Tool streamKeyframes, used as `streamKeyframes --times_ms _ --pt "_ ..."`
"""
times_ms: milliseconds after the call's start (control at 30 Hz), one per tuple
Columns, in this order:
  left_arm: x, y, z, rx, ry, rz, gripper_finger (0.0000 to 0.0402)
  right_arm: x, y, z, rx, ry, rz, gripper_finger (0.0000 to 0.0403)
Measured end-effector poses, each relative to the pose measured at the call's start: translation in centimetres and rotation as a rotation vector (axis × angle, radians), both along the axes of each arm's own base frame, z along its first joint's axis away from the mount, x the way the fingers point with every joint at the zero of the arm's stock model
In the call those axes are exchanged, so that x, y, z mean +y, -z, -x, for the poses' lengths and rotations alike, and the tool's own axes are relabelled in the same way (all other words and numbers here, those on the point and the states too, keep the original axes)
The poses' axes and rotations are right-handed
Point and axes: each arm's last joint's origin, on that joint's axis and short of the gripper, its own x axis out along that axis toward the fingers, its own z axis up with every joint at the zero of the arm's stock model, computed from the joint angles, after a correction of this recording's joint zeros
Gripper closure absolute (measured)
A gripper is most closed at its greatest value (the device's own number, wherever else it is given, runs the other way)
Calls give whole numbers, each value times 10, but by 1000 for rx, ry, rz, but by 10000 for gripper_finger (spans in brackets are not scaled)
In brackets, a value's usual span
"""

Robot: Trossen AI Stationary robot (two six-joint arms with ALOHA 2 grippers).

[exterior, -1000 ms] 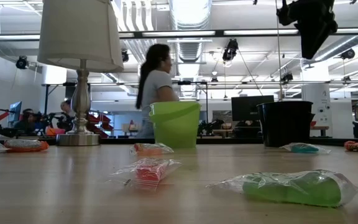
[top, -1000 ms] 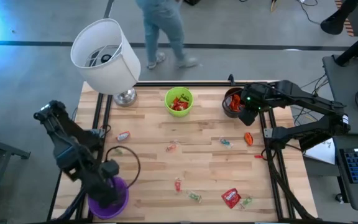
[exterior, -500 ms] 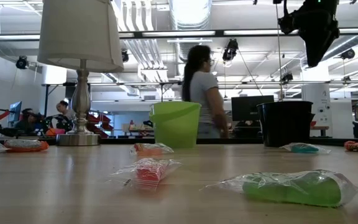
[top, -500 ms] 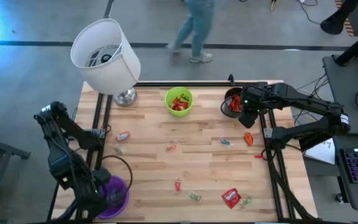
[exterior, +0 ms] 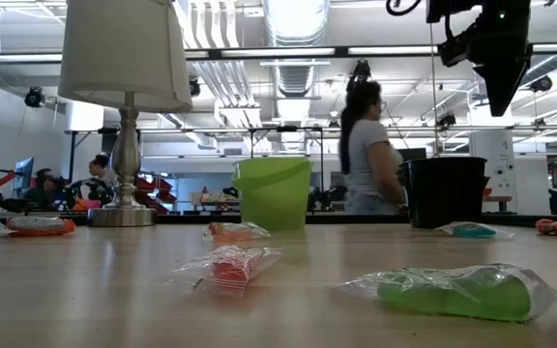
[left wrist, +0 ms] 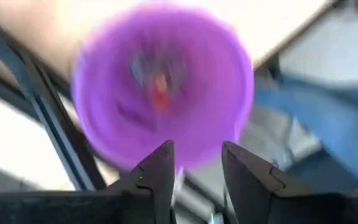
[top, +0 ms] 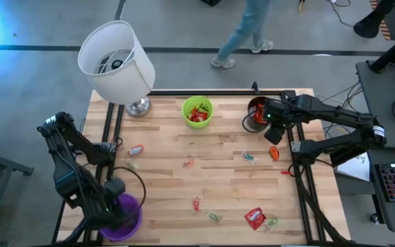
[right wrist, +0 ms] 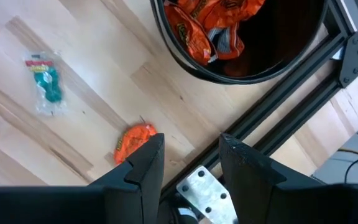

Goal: Sort candy
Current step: Put the blue gummy candy into the violet bucket

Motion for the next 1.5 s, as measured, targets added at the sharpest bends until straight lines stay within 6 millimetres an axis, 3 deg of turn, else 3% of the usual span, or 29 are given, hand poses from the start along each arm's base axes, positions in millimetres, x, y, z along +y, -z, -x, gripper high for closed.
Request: streamKeyframes --times_ms 267,567,900,1300,1500 --pt "24 7 -3 -132 -96 -341 290 0 6 -7 -70 -30 -66 257" --pt "36 32 -11 -100 -122 -453 290 8 1 -19 -218 -149 -181 257" --pt "59 55 -31 -130 -315 -565 290 28 2 -30 -288 -180 -269 257" --pt "69 55 -64 -309 -188 -563 290 26 -1 -47 -466 -201 -226 257" --pt "72 54 -69 -347 -182 -590 290 25 -3 -51 -519 -177 -238 257"
